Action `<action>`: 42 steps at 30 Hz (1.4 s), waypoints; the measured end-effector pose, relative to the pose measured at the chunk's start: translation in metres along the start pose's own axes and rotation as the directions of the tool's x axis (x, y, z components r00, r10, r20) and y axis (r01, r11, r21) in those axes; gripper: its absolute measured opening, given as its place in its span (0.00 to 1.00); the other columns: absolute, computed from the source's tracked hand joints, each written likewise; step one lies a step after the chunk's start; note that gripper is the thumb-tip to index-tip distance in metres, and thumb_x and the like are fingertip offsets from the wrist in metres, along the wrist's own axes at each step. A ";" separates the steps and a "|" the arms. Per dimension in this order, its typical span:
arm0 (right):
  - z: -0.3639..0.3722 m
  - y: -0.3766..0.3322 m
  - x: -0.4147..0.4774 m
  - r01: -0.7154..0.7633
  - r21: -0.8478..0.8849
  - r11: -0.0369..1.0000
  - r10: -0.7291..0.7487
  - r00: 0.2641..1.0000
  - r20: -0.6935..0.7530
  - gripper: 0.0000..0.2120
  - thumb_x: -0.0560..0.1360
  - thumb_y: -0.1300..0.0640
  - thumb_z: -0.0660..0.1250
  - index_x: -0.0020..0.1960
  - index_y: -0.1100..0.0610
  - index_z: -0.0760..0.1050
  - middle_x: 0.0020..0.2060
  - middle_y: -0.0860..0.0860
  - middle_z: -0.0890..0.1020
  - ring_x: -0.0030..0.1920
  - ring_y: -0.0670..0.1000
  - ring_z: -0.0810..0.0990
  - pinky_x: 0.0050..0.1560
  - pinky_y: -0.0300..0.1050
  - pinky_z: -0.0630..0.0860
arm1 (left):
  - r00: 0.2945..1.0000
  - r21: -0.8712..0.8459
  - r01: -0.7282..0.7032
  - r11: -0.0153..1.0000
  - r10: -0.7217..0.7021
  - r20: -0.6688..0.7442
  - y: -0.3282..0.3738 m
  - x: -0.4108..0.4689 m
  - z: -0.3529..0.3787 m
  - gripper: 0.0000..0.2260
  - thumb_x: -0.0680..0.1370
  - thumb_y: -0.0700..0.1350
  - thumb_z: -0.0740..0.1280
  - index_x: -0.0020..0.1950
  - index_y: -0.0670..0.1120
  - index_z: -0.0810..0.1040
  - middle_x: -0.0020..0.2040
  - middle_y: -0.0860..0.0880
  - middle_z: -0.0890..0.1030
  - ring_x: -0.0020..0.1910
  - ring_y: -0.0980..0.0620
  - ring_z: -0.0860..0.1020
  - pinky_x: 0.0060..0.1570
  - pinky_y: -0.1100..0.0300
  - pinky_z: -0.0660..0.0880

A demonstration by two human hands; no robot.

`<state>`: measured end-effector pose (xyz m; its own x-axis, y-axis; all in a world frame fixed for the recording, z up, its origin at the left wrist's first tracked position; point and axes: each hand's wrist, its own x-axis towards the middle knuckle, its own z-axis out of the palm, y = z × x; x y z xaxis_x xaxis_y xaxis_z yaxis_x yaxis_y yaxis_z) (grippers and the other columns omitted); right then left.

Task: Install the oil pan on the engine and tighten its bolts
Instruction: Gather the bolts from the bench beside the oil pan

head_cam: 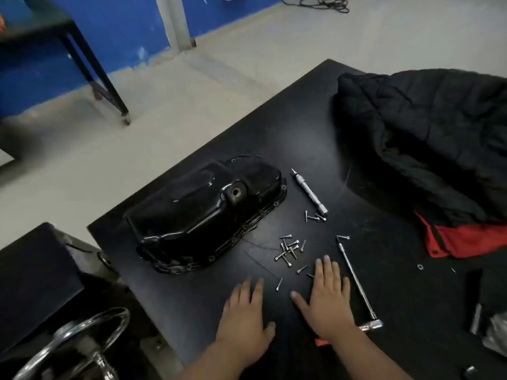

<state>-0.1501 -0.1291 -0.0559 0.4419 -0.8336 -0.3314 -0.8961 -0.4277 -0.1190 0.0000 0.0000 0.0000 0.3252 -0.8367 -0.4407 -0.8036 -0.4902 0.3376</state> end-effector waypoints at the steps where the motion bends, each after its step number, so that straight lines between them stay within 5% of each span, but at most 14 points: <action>1: 0.000 0.000 0.008 0.020 -0.003 1.000 -0.020 0.999 -0.026 0.46 0.69 0.26 0.38 0.72 0.56 0.27 0.73 0.52 0.31 0.72 0.53 0.28 0.71 0.57 0.37 | 1.000 0.044 -0.016 0.999 0.015 0.001 0.003 0.009 0.005 0.39 0.74 0.61 0.58 0.76 0.51 0.39 0.77 0.49 0.43 0.75 0.46 0.44 0.73 0.52 0.48; 6: -0.018 0.012 0.051 0.036 -0.053 0.998 -0.044 0.985 -0.165 0.43 0.73 0.31 0.42 0.76 0.60 0.39 0.76 0.55 0.40 0.73 0.53 0.32 0.71 0.56 0.36 | 1.000 0.192 -0.023 0.981 0.024 -0.003 0.018 0.050 0.021 0.39 0.76 0.64 0.52 0.72 0.50 0.28 0.74 0.46 0.31 0.73 0.44 0.32 0.68 0.49 0.32; 11: -0.039 0.040 0.089 -0.113 0.069 0.991 0.123 0.979 -0.160 0.45 0.72 0.29 0.43 0.76 0.60 0.40 0.76 0.55 0.42 0.75 0.54 0.35 0.73 0.58 0.39 | 1.000 0.277 -0.020 0.961 0.015 0.018 0.031 0.082 0.018 0.37 0.76 0.67 0.44 0.67 0.50 0.22 0.68 0.46 0.23 0.67 0.45 0.23 0.63 0.46 0.24; 16: -0.039 0.043 0.090 0.021 -0.025 0.999 -0.024 0.987 -0.161 0.44 0.72 0.30 0.38 0.76 0.61 0.50 0.76 0.56 0.53 0.76 0.55 0.46 0.73 0.55 0.41 | 0.999 0.249 -0.029 0.968 0.038 -0.030 0.049 0.111 0.014 0.44 0.72 0.71 0.47 0.63 0.49 0.18 0.65 0.47 0.19 0.64 0.46 0.20 0.64 0.48 0.24; 23: -0.029 0.021 0.078 0.286 -0.021 0.958 -0.286 0.943 -0.172 0.36 0.77 0.40 0.50 0.74 0.65 0.56 0.74 0.59 0.57 0.75 0.56 0.53 0.73 0.53 0.48 | 0.982 0.182 -0.112 0.977 0.136 -0.129 0.044 0.127 0.015 0.40 0.71 0.71 0.43 0.68 0.51 0.23 0.72 0.50 0.27 0.69 0.52 0.24 0.67 0.56 0.25; 27: -0.040 0.047 0.094 0.198 0.123 0.972 -0.166 0.959 -0.231 0.35 0.78 0.43 0.53 0.76 0.64 0.50 0.76 0.57 0.51 0.76 0.54 0.45 0.74 0.50 0.42 | 0.972 0.167 -0.101 0.981 0.133 -0.192 0.042 0.116 0.016 0.38 0.73 0.68 0.45 0.68 0.52 0.23 0.74 0.49 0.30 0.71 0.51 0.26 0.66 0.56 0.23; 30: -0.056 0.056 0.118 0.142 0.249 0.958 -0.058 0.947 -0.317 0.32 0.79 0.49 0.57 0.75 0.64 0.52 0.76 0.57 0.54 0.76 0.55 0.48 0.74 0.50 0.45 | 0.966 0.111 -0.005 0.994 0.033 -0.256 0.027 0.095 0.025 0.39 0.73 0.68 0.49 0.75 0.50 0.35 0.76 0.48 0.39 0.74 0.47 0.35 0.71 0.52 0.33; 33: -0.070 0.050 0.156 0.147 0.243 0.959 -0.085 0.965 -0.249 0.27 0.80 0.53 0.56 0.76 0.61 0.54 0.76 0.55 0.54 0.76 0.54 0.49 0.75 0.50 0.48 | 0.970 0.087 0.045 0.995 -0.023 -0.243 0.016 0.079 0.031 0.40 0.73 0.67 0.52 0.76 0.46 0.44 0.77 0.47 0.46 0.75 0.45 0.41 0.71 0.53 0.38; 38: -0.067 0.045 0.147 0.153 0.146 0.977 -0.131 0.980 -0.148 0.25 0.81 0.53 0.53 0.75 0.60 0.57 0.75 0.54 0.58 0.75 0.53 0.53 0.74 0.50 0.52 | 0.976 0.142 0.040 0.989 -0.008 -0.219 0.015 0.078 0.031 0.36 0.74 0.68 0.41 0.72 0.49 0.28 0.75 0.48 0.33 0.72 0.47 0.29 0.68 0.52 0.27; 42: -0.038 0.027 0.087 0.159 0.133 0.978 -0.148 0.985 -0.092 0.32 0.80 0.44 0.49 0.77 0.60 0.48 0.76 0.54 0.47 0.76 0.52 0.43 0.74 0.48 0.42 | 0.982 0.153 0.049 0.987 -0.020 -0.189 0.025 0.081 0.020 0.34 0.76 0.63 0.48 0.75 0.45 0.53 0.76 0.41 0.54 0.74 0.40 0.51 0.70 0.48 0.44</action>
<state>-0.1347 -0.2262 -0.0527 0.5716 -0.7897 -0.2228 -0.8118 -0.5047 -0.2936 -0.0037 -0.0747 -0.0442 0.4292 -0.8580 -0.2823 -0.8534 -0.4876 0.1843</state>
